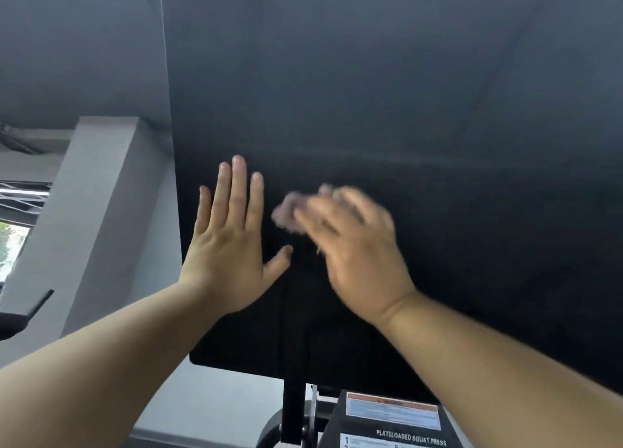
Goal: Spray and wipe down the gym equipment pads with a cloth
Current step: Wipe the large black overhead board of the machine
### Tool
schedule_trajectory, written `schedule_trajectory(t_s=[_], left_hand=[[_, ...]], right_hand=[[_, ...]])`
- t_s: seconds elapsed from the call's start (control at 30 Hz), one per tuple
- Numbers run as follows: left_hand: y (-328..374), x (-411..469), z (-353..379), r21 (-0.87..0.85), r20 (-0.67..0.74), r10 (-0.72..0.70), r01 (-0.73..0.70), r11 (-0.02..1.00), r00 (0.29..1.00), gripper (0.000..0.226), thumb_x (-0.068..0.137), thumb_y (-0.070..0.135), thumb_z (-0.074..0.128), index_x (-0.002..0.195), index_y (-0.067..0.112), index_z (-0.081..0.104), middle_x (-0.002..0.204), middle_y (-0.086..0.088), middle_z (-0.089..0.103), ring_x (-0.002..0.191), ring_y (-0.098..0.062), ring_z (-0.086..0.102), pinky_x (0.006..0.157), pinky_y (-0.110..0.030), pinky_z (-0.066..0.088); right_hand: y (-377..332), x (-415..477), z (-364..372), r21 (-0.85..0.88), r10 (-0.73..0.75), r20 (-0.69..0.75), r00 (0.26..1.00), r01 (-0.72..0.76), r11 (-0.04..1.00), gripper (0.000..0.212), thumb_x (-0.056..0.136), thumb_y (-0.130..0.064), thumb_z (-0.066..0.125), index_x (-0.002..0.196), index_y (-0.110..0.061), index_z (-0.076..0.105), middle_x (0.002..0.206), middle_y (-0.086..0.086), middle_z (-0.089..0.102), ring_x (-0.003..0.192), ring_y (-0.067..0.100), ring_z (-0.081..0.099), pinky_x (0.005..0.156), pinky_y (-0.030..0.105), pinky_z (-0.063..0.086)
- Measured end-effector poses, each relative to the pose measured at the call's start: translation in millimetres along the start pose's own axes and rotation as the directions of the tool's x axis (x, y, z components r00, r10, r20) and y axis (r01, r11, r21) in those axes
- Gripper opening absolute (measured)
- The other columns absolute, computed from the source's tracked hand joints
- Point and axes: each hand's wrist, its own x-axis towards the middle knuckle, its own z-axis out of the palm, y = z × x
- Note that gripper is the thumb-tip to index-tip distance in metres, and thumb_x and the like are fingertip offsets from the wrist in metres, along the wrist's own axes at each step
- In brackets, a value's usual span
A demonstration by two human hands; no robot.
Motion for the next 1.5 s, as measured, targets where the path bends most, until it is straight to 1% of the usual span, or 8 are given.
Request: schedule_trajectory(t_s=[0.13, 0.33, 0.5, 0.67, 0.83, 1.23, 1.4, 1.5], left_hand=[[-5, -9, -3, 0.037, 0.063, 0.054, -0.057, 0.998, 0.997, 0.098, 0.084, 0.064, 0.033, 0.152, -0.001, 0.006, 0.161, -0.025, 0.0, 0.15, -0.037, -0.001, 0.117, -0.057, 0.017], [25, 3, -32, -0.336, -0.101, 0.115, -0.142, 0.931, 0.988, 0.084, 0.084, 0.045, 0.046, 0.155, 0.01, 0.017, 0.164, -0.006, 0.003, 0.152, -0.018, -0.002, 0.123, -0.035, -0.001], [67, 51, -31, -0.345, -0.17, 0.128, -0.181, 0.921, 0.977, 0.08, 0.088, 0.041, 0.039, 0.156, 0.01, 0.008, 0.163, -0.002, -0.005, 0.15, -0.013, -0.011, 0.121, -0.036, -0.011], [70, 44, 6, -0.046, -0.271, 0.197, -0.217, 0.975, 0.942, 0.081, 0.09, 0.054, 0.035, 0.153, 0.006, 0.018, 0.162, -0.015, 0.006, 0.151, -0.03, 0.008, 0.118, -0.057, 0.002], [73, 47, 15, 0.011, -0.362, 0.168, -0.176, 0.984, 0.917, 0.084, 0.087, 0.054, 0.039, 0.152, 0.004, 0.023, 0.16, -0.015, 0.012, 0.149, -0.031, 0.016, 0.118, -0.058, 0.008], [80, 43, 0, -0.057, -0.249, 0.127, -0.145, 0.988, 0.96, 0.078, 0.092, 0.047, 0.039, 0.153, 0.004, 0.018, 0.161, -0.022, 0.012, 0.149, -0.034, 0.008, 0.117, -0.058, 0.0], [103, 65, -13, -0.227, -0.305, 0.029, -0.103, 0.968, 0.952, 0.063, 0.096, 0.025, 0.033, 0.156, 0.014, 0.016, 0.164, -0.01, 0.005, 0.151, -0.028, 0.002, 0.119, -0.047, -0.008], [111, 69, 1, -0.105, -0.404, 0.04, -0.09, 0.99, 0.914, 0.061, 0.097, 0.026, 0.032, 0.155, 0.014, 0.02, 0.163, -0.012, 0.013, 0.15, -0.028, 0.009, 0.12, -0.047, 0.0]], right_hand=[[12, -11, -7, -0.02, -0.227, 0.122, 0.966, 0.231, 0.973, 0.037, 0.094, -0.015, 0.044, 0.121, -0.019, 0.07, 0.122, -0.001, 0.066, 0.115, 0.026, 0.051, 0.096, 0.036, 0.033], [59, 64, -54, -0.029, 0.285, -0.282, 0.916, -0.305, 0.952, 0.044, 0.085, -0.007, 0.044, 0.119, -0.017, 0.069, 0.126, 0.004, 0.061, 0.117, 0.024, 0.036, 0.092, 0.046, 0.04], [43, -5, -25, -0.019, 0.059, -0.12, 0.991, -0.062, 0.998, 0.037, 0.096, -0.015, 0.046, 0.127, -0.018, 0.065, 0.131, -0.005, 0.055, 0.12, 0.029, 0.046, 0.099, 0.047, 0.042], [80, 0, -53, -0.119, -0.209, 0.044, 0.977, 0.213, 0.97, 0.04, 0.095, -0.016, 0.045, 0.13, -0.022, 0.063, 0.13, -0.002, 0.058, 0.117, 0.026, 0.045, 0.093, 0.047, 0.043], [131, 42, -88, -0.073, 0.195, -0.28, 0.94, -0.224, 0.972, 0.041, 0.09, -0.011, 0.04, 0.121, -0.007, 0.067, 0.12, 0.016, 0.063, 0.111, 0.042, 0.053, 0.096, 0.054, 0.042], [123, -15, -92, -0.181, -0.319, 0.158, 0.934, 0.345, 0.921, 0.039, 0.094, -0.009, 0.058, 0.131, -0.022, 0.063, 0.125, 0.002, 0.064, 0.106, 0.027, 0.043, 0.083, 0.044, 0.042], [131, 15, -103, -0.209, 0.081, -0.17, 0.982, -0.116, 0.971, 0.045, 0.089, -0.007, 0.053, 0.128, -0.025, 0.065, 0.128, 0.003, 0.06, 0.107, 0.023, 0.035, 0.085, 0.038, 0.037], [105, -19, -69, -0.096, 0.104, -0.2, 0.974, -0.126, 0.987, 0.039, 0.096, -0.011, 0.048, 0.129, -0.021, 0.064, 0.128, 0.005, 0.059, 0.109, 0.028, 0.04, 0.087, 0.049, 0.047]])
